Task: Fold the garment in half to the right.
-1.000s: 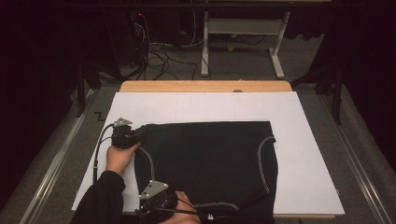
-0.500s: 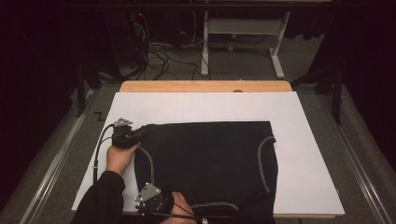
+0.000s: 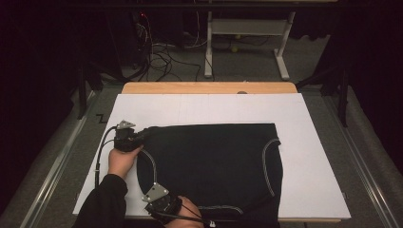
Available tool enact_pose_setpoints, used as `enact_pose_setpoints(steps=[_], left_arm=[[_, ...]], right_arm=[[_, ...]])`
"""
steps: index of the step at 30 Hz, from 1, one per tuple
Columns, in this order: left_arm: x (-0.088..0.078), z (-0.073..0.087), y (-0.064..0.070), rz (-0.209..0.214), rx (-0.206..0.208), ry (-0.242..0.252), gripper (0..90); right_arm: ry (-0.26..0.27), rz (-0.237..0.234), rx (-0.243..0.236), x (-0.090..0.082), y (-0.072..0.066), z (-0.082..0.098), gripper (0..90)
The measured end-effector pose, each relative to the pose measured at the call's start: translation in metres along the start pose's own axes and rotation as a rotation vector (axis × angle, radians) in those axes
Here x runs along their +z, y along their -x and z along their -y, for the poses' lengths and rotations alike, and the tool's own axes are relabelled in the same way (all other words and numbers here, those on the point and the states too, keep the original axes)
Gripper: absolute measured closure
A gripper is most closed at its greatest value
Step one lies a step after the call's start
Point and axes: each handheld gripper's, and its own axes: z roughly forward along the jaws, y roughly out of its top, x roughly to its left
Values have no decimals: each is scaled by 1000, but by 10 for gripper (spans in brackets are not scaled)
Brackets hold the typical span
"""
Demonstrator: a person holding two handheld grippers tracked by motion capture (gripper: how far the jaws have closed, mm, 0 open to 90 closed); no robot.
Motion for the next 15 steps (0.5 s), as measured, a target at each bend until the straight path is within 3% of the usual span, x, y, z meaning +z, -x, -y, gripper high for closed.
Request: enact_pose_setpoints(steps=[5,11,15], left_arm=[[0,0,0,0,0,0,737],[0,0,0,0,0,-1,737],[0,0,0,2,4,-5,732]], right_arm=[[17,-5,19,-3,1,1,727],[69,-6,12,-11,2,2,734],[115,-31,31,-19,7,3,735]])
